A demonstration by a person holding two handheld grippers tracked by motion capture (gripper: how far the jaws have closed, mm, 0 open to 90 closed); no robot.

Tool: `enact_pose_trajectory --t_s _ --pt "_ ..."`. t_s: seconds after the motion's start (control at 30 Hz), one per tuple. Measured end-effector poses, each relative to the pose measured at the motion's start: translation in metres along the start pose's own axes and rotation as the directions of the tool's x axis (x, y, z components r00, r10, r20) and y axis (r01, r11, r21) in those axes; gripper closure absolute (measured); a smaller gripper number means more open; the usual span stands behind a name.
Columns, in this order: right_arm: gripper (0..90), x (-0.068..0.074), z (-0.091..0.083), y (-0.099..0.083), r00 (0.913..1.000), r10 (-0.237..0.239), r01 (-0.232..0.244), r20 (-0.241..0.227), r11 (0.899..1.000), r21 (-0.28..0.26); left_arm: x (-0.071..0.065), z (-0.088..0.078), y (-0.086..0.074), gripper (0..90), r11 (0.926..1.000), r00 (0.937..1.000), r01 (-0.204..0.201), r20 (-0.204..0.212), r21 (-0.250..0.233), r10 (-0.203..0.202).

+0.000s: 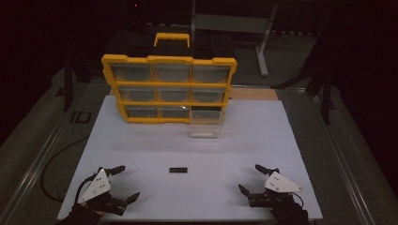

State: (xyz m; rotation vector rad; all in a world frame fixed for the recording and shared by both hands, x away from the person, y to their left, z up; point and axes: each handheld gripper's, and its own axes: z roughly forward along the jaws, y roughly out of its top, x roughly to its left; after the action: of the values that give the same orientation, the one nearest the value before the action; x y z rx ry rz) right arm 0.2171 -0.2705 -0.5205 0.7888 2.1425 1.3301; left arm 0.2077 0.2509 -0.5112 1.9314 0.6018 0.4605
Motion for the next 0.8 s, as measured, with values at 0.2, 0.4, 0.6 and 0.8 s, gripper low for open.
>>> enact_pose_trajectory --t_s 0.2,0.4,0.6,0.8 --pt "8.1 0.0001 -0.0010 0.0002 0.9999 -0.007 0.007 0.012 1.000 -0.006 -0.0007 -0.0006 0.0012 0.3 1.0000 1.0000 -0.001 -0.003 -0.001 0.001" --pt "8.1 0.0012 -0.0010 0.0014 0.9997 -0.013 0.014 0.018 1.000 -0.010 -0.0008 -0.0015 0.0009 0.3 1.0000 1.0000 0.003 0.000 -0.002 -0.003" --pt "8.1 0.0003 -0.0009 0.0012 0.9997 -0.007 0.007 0.024 1.000 -0.007 -0.0009 -0.0005 0.0013 0.3 1.0000 1.0000 0.002 0.002 0.003 -0.002" --pt "8.1 0.0004 -0.0009 0.0014 0.9997 -0.006 0.006 0.024 1.000 -0.009 -0.0013 -0.0005 0.0019 0.3 1.0000 1.0000 0.000 0.007 0.005 0.000"
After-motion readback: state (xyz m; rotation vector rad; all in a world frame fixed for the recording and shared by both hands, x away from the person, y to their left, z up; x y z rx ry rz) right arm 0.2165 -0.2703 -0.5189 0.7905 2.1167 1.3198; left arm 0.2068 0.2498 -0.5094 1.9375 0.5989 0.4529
